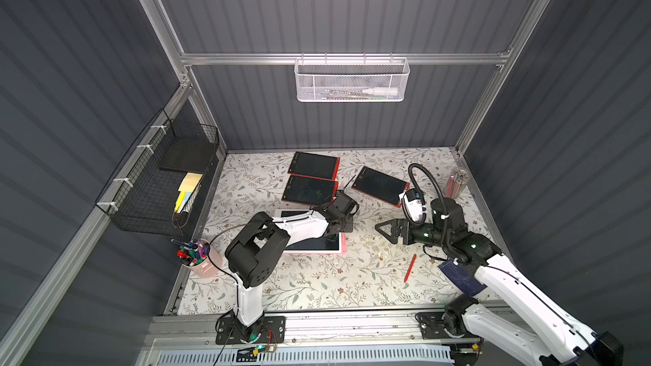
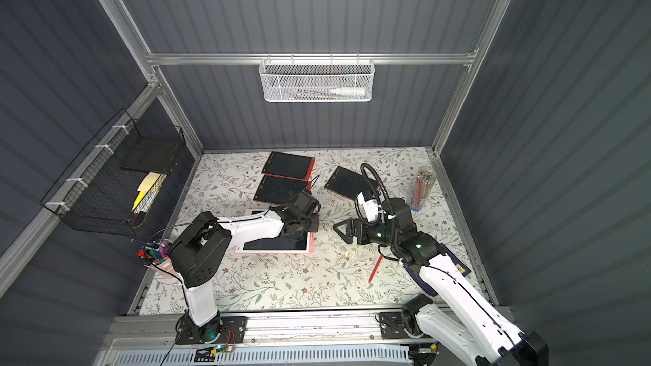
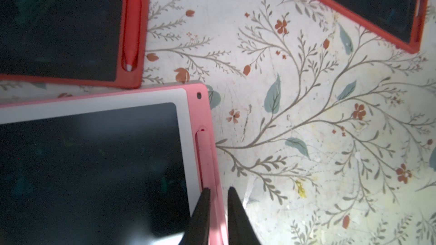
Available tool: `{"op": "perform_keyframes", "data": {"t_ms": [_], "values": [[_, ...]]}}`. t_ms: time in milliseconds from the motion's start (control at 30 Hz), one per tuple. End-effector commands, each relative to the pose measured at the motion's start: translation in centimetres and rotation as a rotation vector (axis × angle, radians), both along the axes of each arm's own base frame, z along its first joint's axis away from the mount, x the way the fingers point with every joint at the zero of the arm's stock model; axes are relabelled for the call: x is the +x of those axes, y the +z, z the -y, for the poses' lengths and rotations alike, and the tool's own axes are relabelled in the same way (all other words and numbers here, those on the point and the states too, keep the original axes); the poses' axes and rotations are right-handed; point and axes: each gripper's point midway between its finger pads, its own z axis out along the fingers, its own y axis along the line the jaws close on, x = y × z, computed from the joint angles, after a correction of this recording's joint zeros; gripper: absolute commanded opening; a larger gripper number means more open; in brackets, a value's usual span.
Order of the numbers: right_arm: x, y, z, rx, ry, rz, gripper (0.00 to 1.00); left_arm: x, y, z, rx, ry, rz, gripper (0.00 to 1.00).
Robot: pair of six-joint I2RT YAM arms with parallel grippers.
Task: Place the stylus back onto the writing tablet
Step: Place the stylus on the writing tablet, then adjust the stylus on the writing tablet.
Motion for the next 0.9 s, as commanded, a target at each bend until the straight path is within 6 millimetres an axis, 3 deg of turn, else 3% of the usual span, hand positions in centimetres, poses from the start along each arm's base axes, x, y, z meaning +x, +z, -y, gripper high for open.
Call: {"op": "perform_keyframes", "data": {"t_ms": [0, 167, 267, 333, 500, 633, 867], "values": [[0.7, 0.0, -0.6, 0.029, -0.002, -0.014, 0.93, 0.3, 3.0, 0.1, -0.035, 0.022, 0.037, 0.18], [2.2, -1.2, -1.3, 0.059, -0.033, -0.058, 0.9, -1.1, 4.2, 0.3, -0.095, -0.038, 0.042, 0.13], [3.2, -2.0, -1.7, 0.073, -0.055, -0.087, 0.81, -2.1, 5.3, 1.2, -0.178, -0.117, 0.055, 0.11], [3.9, -2.6, -2.0, 0.079, -0.072, -0.115, 0.73, -2.7, 5.3, 1.2, -0.212, -0.144, 0.051, 0.09], [5.6, -5.2, -3.3, 0.053, -0.097, -0.203, 0.44, -3.5, 4.3, 0.1, -0.25, -0.148, 0.032, 0.0], [6.5, -7.2, -4.8, 0.002, -0.09, -0.246, 0.29, -3.2, 4.0, -1.5, -0.263, -0.115, 0.027, 0.0], [8.5, -10.5, -7.5, -0.063, -0.088, -0.302, 0.03, -3.8, 2.4, -2.2, -0.282, -0.122, 0.003, 0.0]]}}
